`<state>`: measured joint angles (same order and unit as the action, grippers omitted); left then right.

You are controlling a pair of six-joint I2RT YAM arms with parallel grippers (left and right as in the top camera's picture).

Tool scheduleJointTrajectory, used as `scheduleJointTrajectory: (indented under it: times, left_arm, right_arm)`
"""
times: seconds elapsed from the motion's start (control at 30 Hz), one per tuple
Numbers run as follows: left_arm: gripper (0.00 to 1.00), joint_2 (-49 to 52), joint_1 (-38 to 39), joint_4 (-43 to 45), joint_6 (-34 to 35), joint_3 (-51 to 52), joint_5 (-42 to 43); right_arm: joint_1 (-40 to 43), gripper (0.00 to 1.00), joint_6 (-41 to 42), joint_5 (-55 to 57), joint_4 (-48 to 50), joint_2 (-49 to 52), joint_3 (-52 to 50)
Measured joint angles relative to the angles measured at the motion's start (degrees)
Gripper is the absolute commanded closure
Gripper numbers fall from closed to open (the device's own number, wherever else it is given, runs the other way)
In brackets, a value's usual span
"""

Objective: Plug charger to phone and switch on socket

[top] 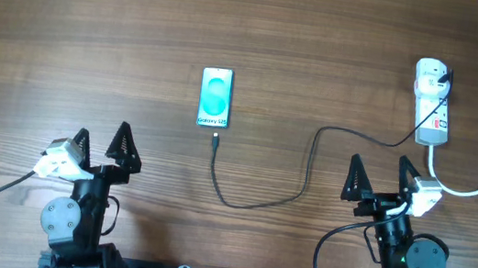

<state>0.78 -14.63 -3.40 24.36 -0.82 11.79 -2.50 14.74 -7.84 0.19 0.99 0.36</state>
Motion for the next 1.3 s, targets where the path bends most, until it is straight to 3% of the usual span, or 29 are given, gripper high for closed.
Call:
scheduleJointTrajectory:
  times: [0.2,1.3]
  left_arm:
    - [0.0,0.0,0.0,0.0,0.0,0.0,0.0]
    - [0.0,0.0,0.0,0.0,0.0,0.0,0.0]
  right_arm:
    - [3.1,0.0,0.0,0.24,0.02,0.0,0.0]
    - [3.1,0.0,0.0,0.24,0.0,0.0,0.0]
